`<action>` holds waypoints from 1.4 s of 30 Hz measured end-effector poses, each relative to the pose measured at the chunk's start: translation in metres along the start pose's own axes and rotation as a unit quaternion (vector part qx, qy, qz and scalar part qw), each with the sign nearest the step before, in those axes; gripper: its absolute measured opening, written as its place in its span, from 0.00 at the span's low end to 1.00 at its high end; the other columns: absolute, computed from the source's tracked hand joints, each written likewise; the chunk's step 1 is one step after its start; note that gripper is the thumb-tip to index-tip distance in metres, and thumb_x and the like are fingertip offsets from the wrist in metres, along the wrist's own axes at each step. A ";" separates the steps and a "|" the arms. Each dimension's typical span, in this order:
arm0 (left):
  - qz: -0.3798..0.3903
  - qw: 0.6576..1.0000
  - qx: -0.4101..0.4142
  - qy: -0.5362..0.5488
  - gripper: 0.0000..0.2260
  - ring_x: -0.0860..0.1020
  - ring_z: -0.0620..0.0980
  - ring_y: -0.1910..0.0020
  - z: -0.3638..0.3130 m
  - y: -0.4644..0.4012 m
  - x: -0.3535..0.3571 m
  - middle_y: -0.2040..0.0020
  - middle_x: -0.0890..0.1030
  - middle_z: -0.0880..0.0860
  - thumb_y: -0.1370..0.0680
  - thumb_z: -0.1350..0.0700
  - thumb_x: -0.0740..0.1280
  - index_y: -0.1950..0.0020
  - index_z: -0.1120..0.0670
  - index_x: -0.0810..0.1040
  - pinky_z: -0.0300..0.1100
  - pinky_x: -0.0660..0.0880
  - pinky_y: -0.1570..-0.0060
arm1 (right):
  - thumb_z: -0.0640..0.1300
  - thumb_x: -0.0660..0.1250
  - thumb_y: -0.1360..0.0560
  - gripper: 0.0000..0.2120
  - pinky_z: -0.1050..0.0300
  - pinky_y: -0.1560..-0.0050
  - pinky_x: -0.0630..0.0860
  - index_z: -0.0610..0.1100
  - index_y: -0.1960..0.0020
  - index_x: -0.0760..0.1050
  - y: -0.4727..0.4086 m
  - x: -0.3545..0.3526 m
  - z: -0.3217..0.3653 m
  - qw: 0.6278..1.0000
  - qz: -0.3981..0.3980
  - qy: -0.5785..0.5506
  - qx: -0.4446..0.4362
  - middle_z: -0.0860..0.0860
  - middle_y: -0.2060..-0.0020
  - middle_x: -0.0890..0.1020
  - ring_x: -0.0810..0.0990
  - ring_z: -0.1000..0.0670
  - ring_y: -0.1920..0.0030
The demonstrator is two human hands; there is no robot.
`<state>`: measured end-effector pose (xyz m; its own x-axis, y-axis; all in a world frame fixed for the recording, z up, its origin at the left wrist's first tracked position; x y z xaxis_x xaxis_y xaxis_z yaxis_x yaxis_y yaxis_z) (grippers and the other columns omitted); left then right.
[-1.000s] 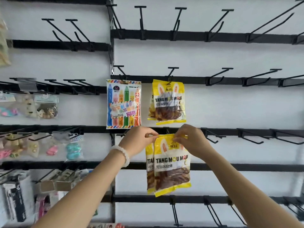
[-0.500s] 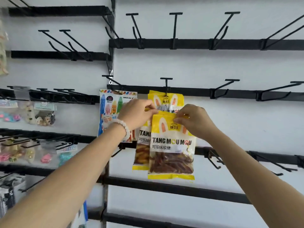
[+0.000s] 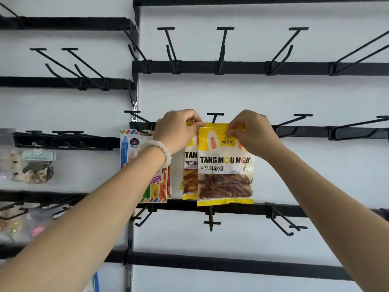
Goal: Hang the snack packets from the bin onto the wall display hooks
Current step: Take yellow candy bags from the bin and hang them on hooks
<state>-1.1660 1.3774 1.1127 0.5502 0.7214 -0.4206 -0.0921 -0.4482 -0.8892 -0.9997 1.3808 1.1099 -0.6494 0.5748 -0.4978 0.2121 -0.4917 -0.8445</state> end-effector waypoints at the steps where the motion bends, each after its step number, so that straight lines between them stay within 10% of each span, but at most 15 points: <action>1: -0.005 1.000 0.004 0.005 0.07 0.79 0.46 0.55 0.002 -0.001 0.001 0.57 0.82 0.44 0.25 0.47 0.66 0.56 0.47 0.80 0.49 0.76 0.51 | 0.41 0.68 0.26 0.03 0.57 0.58 0.70 0.43 0.56 0.79 -0.002 0.001 -0.001 1.000 -0.005 -0.001 0.001 0.53 0.56 0.74 0.74 0.50 0.57; 42: -0.017 0.999 0.015 0.028 0.06 0.78 0.48 0.52 0.009 -0.015 0.010 0.56 0.82 0.43 0.25 0.46 0.67 0.57 0.46 0.80 0.53 0.73 0.48 | 0.42 0.67 0.26 0.07 0.59 0.56 0.65 0.40 0.51 0.80 -0.005 0.003 0.000 0.996 -0.018 0.086 -0.003 0.53 0.55 0.72 0.69 0.53 0.54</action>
<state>-1.1665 1.3956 1.1199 0.5992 0.7044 -0.3804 -0.0969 -0.4078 -0.9079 -1.0028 1.3847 1.1132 -0.5220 0.6961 -0.4929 0.1960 -0.4646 -0.8636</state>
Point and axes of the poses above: each hand's wrist, its own y-axis away from the middle knuckle, its own x-axis out of the palm, z = x × y, the point moved 9 cm from there along -y, towards the middle knuckle
